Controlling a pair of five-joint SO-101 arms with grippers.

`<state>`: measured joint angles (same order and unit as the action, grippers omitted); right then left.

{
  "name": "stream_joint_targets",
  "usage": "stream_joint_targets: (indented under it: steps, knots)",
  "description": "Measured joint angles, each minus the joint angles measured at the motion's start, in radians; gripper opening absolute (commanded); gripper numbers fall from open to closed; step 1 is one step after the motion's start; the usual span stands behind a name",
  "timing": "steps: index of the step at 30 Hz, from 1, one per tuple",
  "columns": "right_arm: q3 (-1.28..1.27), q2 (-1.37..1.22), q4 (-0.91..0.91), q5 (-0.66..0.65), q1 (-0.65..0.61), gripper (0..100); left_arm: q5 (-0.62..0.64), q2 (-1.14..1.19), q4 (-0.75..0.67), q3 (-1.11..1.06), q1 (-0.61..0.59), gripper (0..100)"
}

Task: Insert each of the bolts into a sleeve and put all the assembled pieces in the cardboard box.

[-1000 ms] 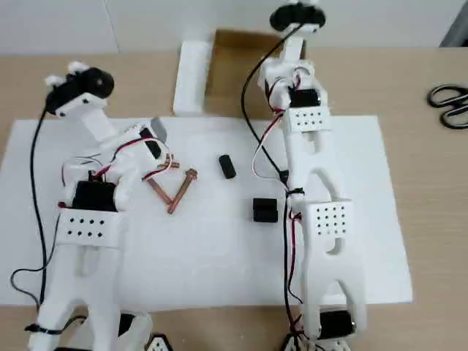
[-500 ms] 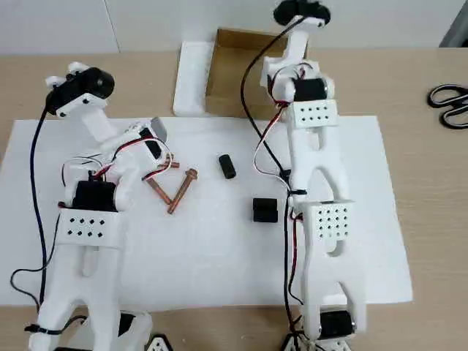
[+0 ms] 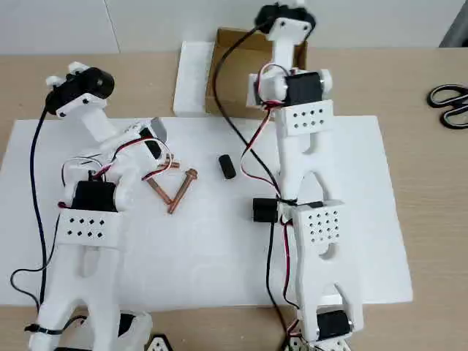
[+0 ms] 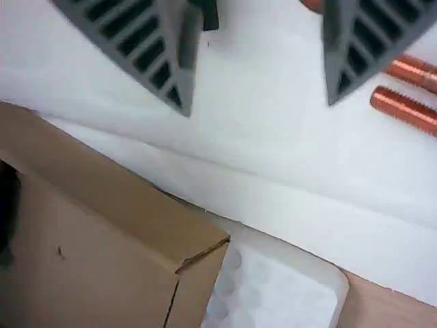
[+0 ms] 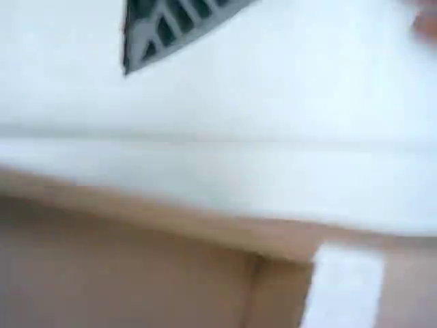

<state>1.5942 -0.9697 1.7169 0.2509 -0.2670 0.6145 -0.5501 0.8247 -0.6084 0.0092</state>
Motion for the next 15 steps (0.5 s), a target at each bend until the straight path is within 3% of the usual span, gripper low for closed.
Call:
stream_joint_targets:
  steps: [9,15]
  knots:
    - [-0.087,0.002,0.009,0.002,-0.084,13.6,0.000,0.000,0.000,0.000,0.000,12]
    - [-0.293,0.157,0.012,0.002,-0.152,13.6,0.000,0.000,0.000,0.000,0.000,12]
